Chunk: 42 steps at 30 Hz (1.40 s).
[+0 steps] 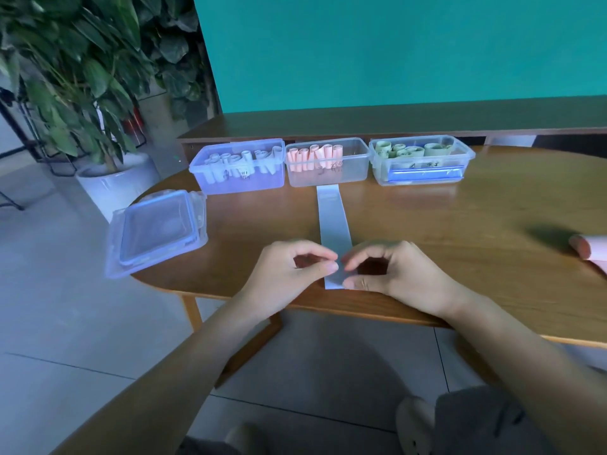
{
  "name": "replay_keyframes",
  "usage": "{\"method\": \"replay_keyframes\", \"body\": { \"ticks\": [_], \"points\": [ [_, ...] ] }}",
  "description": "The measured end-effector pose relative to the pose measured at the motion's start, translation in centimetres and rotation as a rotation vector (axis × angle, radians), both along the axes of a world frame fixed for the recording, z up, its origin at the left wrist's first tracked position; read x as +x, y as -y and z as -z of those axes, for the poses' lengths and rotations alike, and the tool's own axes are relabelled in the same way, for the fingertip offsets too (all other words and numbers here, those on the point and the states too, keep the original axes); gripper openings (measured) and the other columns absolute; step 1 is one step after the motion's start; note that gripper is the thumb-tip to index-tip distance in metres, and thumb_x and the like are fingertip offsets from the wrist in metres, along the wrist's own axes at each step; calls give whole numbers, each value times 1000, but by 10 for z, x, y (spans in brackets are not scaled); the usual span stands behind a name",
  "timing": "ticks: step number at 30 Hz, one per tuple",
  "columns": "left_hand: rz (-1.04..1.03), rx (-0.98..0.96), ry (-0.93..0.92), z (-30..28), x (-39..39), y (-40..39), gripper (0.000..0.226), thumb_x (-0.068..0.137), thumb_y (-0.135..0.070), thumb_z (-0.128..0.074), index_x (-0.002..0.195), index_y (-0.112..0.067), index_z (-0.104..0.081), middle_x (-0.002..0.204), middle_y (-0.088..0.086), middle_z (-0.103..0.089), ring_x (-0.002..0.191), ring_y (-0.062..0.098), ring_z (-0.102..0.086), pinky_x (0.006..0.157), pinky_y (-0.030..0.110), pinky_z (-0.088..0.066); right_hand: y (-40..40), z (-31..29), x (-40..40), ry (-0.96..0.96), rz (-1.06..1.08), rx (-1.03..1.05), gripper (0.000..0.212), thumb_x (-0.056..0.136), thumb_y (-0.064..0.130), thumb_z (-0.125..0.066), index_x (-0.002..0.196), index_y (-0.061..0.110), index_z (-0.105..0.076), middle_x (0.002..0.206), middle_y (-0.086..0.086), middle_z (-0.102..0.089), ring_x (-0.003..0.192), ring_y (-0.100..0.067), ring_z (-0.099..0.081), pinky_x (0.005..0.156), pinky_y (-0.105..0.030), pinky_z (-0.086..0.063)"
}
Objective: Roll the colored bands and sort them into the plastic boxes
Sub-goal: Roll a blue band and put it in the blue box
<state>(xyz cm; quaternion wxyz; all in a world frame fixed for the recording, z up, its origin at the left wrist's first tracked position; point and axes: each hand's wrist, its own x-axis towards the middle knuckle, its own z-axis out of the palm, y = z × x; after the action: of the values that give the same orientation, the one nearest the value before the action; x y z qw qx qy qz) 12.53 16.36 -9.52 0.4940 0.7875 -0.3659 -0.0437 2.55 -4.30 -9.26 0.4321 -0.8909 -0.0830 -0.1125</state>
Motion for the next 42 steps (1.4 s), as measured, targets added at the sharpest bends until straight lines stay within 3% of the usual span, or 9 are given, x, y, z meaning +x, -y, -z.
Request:
{"method": "replay_keyframes", "body": {
  "ticks": [5,10,14,19,24,26,32,38,42],
  "points": [
    [86,62,47,-1,-11,-8,12,80,-26,-84,91,-24,-79,93,-8,-74,87,16,-68,82,38,-54,3,2,-7,33,-27,-43,22,75,32,-86,89,17,-78,108,9,-72,105,-4,-66,96,-21,-47],
    [142,244,296,-2,-12,-34,24,86,-34,-77,109,-31,-76,119,-21,-66,116,-2,-59,96,19,-48,1,5,-4,50,-24,-65,15,79,27,-86,88,17,-79,104,11,-73,101,-6,-68,92,-21,-49],
    [183,380,298,-10,-9,-65,35,89,-43,-70,124,-38,-67,133,-29,-55,126,-12,-47,89,8,-47,2,3,-5,37,-20,-67,11,80,23,-85,87,18,-79,100,12,-73,99,-6,-68,90,-18,-49],
    [155,317,223,-24,-10,-64,33,90,-31,-73,122,-30,-69,124,-24,-63,110,-8,-57,73,2,-42,2,3,-2,14,-9,-38,10,79,22,-86,85,19,-80,101,14,-74,100,-3,-68,91,-17,-48],
    [239,322,264,-21,-9,-53,32,92,-34,-72,124,-29,-68,123,-23,-64,119,2,-58,93,23,-51,-1,1,-2,16,-6,-27,9,78,21,-86,84,17,-80,99,13,-74,98,-3,-69,88,-13,-46],
    [244,328,287,-20,-8,-50,32,92,-35,-71,124,-30,-68,121,-22,-65,118,3,-58,93,26,-52,-1,0,-2,18,-13,-43,9,80,21,-85,86,17,-81,99,13,-75,97,-3,-69,87,-13,-47],
    [149,208,341,-14,-8,-25,28,84,-35,-79,111,-26,-76,97,-15,-67,88,8,-62,68,14,-48,-2,-2,-3,48,-24,-120,11,86,23,-80,93,16,-80,101,13,-74,98,-5,-68,89,-19,-50],
    [156,204,336,-7,-7,-5,10,80,-31,-84,84,-23,-80,83,-9,-68,80,11,-63,67,8,-37,2,-2,-7,24,-60,-144,18,84,32,-80,97,19,-78,107,13,-71,104,-5,-66,94,-25,-51],
    [173,208,381,-5,-7,-10,7,84,-27,-80,85,-20,-79,87,-12,-70,84,11,-66,70,7,-39,6,-1,-6,12,-54,-148,16,83,31,-81,96,21,-78,109,16,-70,106,-1,-65,96,-23,-49]
  ]
}}
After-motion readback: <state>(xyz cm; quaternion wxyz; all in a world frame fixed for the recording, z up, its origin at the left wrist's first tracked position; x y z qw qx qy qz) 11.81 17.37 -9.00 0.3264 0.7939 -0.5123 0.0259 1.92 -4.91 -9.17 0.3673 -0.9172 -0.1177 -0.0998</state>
